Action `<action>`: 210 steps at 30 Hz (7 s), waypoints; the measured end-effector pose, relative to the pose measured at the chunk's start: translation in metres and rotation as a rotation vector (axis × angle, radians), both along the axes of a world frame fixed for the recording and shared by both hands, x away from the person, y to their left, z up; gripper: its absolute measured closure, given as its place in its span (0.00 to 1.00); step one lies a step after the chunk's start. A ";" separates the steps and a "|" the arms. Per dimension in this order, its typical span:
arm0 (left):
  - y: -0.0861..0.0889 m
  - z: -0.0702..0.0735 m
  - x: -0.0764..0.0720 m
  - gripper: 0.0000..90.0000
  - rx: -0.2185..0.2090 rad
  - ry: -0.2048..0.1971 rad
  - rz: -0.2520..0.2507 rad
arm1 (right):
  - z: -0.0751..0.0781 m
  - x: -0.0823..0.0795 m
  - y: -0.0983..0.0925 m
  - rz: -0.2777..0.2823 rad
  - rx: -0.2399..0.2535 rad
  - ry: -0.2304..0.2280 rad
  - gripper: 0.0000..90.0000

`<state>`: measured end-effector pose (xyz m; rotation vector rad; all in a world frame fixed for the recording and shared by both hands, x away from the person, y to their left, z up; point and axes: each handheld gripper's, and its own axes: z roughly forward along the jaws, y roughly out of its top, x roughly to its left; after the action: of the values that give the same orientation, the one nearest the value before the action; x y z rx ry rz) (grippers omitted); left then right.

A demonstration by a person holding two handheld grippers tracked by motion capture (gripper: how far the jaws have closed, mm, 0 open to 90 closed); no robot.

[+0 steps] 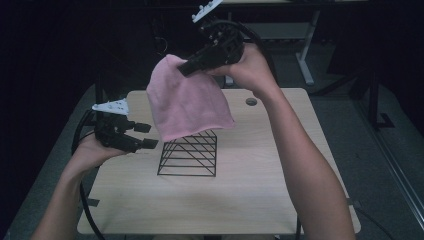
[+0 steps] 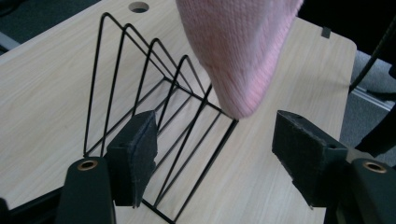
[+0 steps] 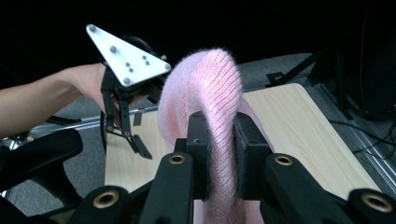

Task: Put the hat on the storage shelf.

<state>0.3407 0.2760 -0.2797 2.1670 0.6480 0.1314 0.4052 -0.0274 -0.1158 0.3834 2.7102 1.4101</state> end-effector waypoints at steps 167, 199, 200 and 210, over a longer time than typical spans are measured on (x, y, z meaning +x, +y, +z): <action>-0.005 -0.134 0.013 0.93 0.366 0.154 0.084 | -0.198 -0.009 0.009 0.108 0.031 0.271 0.78; 0.005 -0.127 0.010 0.75 0.358 0.152 0.101 | -0.200 -0.021 -0.006 0.087 0.041 0.251 0.57; 0.005 -0.127 0.009 0.74 0.357 0.160 0.104 | -0.199 -0.021 -0.009 0.078 0.045 0.256 0.55; 0.008 -0.122 0.006 0.63 0.314 0.162 0.127 | -0.204 -0.024 -0.040 0.012 0.051 0.261 0.48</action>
<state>0.3463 0.2843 -0.4019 2.4552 0.9082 0.1333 0.3815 -0.0674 -0.3195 0.5958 2.8845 1.5330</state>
